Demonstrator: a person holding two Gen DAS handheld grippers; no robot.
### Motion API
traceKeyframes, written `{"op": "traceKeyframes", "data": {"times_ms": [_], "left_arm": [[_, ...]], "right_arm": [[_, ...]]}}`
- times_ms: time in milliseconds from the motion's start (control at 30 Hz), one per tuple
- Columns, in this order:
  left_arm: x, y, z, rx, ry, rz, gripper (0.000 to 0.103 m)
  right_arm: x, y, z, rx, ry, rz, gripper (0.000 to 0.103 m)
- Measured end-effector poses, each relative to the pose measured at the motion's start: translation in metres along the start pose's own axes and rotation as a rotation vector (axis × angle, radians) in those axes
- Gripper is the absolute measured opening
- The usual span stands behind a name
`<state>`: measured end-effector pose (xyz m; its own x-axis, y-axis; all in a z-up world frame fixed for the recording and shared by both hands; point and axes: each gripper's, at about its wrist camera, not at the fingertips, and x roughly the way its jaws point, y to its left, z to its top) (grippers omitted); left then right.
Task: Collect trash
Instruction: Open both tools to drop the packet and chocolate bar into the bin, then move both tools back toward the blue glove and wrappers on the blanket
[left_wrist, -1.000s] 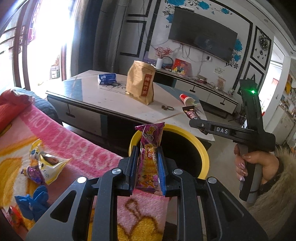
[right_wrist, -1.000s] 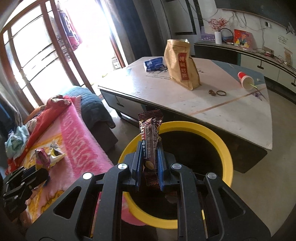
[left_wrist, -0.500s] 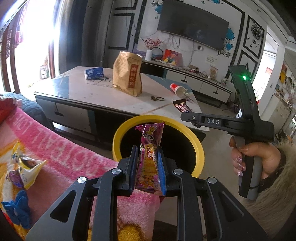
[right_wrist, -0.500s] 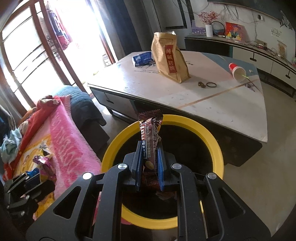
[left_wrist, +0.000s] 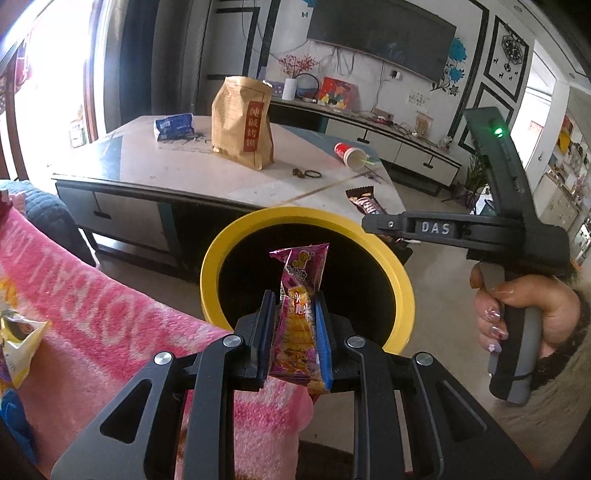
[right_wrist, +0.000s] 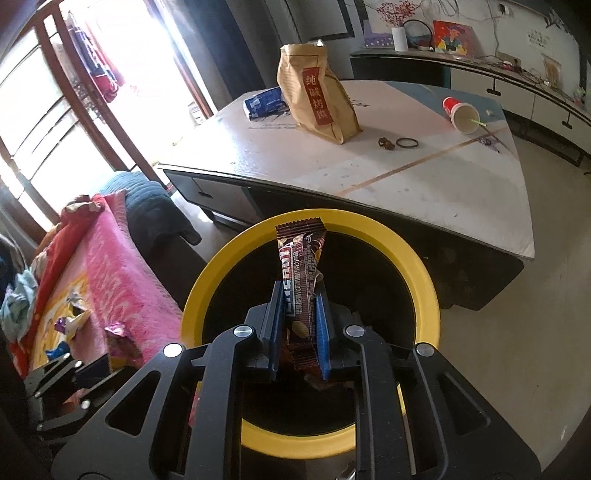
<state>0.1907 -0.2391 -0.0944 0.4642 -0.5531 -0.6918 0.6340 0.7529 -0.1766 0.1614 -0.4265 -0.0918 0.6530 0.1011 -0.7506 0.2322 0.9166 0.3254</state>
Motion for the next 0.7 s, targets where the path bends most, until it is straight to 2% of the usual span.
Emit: {"op": "traceKeyframes", "data": {"times_ms": [200,267,300,400,467,533,600,700], "left_arm": [[0.017,0.0,0.004,-0.002,0.021,0.005,0.022],[0.021,0.0,0.005,-0.002,0.016,0.004,0.025],[0.022,0.0,0.006,-0.001,0.015,0.005,0.028],[0.021,0.004,0.006,-0.017,0.008,0.012,0.05],[0.015,0.009,0.006,-0.029,-0.006,0.027,0.073],[0.007,0.013,0.005,-0.039,-0.028,0.054,0.086],[-0.002,0.017,0.003,-0.047,-0.046,0.072,0.093],[-0.017,0.023,-0.001,-0.053,-0.073,0.108,0.095]], "right_arm": [[0.0,-0.004,0.001,0.016,-0.003,0.001,0.013],[0.0,-0.005,0.001,0.021,-0.008,-0.004,0.026],[-0.001,-0.005,0.001,0.023,-0.011,-0.007,0.028],[-0.001,-0.007,0.001,0.026,-0.019,-0.016,0.036],[-0.003,-0.007,0.002,0.031,-0.027,-0.023,0.04],[-0.006,-0.006,0.002,0.028,-0.039,-0.026,0.043],[-0.008,-0.004,0.002,0.025,-0.053,-0.028,0.046],[-0.013,0.006,0.002,0.011,-0.076,-0.018,0.051]]}}
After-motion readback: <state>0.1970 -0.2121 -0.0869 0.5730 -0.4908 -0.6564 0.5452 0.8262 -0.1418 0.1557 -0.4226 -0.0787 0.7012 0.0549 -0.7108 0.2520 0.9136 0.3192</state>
